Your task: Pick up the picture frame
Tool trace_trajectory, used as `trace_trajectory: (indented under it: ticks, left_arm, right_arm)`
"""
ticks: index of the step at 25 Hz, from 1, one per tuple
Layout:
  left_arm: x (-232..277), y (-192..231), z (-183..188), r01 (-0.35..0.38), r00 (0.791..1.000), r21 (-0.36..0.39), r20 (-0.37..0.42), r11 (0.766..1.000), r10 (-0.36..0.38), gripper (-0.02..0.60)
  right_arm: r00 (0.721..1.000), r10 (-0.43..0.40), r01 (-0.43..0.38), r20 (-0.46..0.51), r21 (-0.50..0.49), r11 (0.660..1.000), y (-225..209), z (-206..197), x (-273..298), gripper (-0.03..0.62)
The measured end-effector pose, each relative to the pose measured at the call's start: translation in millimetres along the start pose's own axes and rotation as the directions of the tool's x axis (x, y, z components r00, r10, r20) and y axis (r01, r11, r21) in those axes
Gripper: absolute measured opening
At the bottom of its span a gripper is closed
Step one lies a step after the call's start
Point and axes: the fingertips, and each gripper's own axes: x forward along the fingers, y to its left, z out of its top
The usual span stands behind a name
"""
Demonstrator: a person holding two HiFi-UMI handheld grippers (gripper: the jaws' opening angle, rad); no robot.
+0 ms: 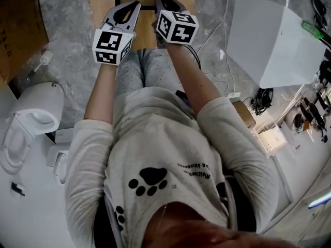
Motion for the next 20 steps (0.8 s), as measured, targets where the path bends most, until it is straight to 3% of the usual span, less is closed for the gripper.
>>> trace_trajectory:
  ticks: [10,20]
  left_arm:
    - [-27,-23,51,0.005,0.998,0.033,0.069,0.999,-0.008,0.008]
    - [-59,-30,101,-0.024,0.986,0.029,0.169,0.999,0.019,0.008]
  right_arm:
    - [0.992,-0.016,0.019,0.129,-0.022,1.0,11,50,-55,0.077]
    - [0.965,-0.004,0.025,0.264,-0.076,0.997,33,98,-100,0.077]
